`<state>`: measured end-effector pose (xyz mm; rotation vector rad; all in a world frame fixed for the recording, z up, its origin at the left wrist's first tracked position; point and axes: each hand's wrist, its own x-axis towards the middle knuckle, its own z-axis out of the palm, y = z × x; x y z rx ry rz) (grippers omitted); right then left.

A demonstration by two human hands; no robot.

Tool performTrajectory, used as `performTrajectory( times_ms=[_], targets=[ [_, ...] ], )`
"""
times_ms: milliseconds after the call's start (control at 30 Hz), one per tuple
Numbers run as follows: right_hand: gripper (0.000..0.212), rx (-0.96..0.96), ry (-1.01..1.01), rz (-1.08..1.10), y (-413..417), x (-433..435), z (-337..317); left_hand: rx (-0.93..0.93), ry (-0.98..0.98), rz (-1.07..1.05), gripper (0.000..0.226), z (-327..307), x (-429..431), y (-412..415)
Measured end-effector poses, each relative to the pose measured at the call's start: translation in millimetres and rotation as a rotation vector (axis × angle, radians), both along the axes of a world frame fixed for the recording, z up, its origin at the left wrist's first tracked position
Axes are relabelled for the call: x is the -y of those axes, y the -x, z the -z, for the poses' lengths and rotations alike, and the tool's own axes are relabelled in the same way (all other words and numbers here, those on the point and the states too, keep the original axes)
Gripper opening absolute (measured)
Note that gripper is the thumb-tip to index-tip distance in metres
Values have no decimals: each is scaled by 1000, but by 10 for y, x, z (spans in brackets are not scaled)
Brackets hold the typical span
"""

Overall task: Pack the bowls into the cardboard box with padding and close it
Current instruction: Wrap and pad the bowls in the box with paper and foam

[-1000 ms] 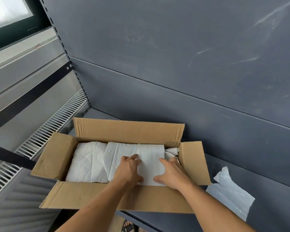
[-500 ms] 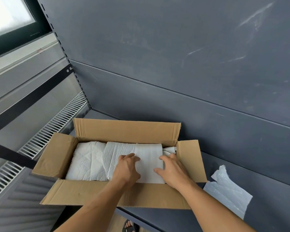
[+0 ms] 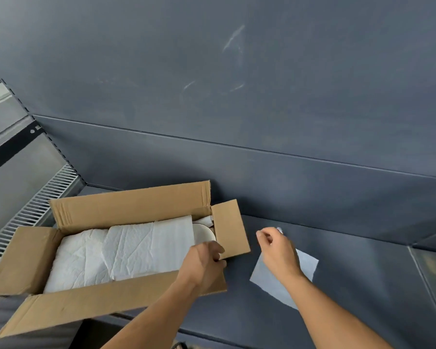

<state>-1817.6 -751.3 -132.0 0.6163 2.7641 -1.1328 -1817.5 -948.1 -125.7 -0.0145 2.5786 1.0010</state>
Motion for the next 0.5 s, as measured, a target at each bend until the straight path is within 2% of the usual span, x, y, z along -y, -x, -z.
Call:
performTrajectory(
  times_ms=[133,233,367,500],
  targets=[
    [24,101,22,160,-260,-557,141,9,-17,141,27,-1,-483,-95],
    [24,179,72,269,-458,-874,261,51,-18,195,23,86,-820,-155],
    [32,290,64,336,-682,-1168,495,181,-13,180,39,262,-1183,-209],
    [39,404,75,332,-818,-1305,718,287,83,124,51,500,-1373,-201]
  ],
)
